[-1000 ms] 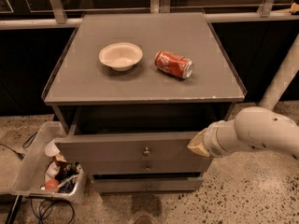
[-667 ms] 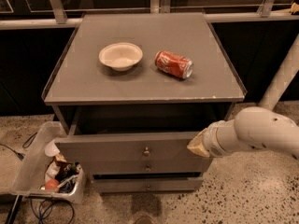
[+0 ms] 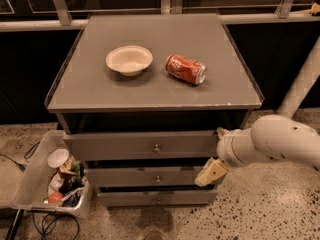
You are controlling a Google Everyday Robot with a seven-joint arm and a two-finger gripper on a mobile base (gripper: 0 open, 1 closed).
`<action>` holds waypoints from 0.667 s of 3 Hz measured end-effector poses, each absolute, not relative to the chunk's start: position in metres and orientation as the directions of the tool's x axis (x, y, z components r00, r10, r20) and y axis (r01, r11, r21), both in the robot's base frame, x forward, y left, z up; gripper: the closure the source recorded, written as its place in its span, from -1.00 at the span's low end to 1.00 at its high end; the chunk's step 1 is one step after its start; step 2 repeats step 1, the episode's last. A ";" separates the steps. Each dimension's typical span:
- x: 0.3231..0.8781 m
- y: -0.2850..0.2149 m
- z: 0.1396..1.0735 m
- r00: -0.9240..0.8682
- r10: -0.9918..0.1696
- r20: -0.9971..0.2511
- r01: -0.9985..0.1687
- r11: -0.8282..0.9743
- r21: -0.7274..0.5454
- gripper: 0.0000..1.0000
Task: Close top drawer
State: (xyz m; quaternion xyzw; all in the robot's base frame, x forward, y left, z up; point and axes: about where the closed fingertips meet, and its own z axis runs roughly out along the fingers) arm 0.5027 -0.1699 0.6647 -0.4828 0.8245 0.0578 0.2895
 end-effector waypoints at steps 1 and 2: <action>0.503 -0.170 0.665 -0.366 -0.763 -0.533 -0.830 0.527 -0.184 -1.00; 0.503 -0.170 0.665 -0.366 -0.763 -0.533 -0.830 0.527 -0.184 -1.00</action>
Offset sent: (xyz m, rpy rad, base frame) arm 0.0000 0.0000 0.0000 0.0000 0.0000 0.0000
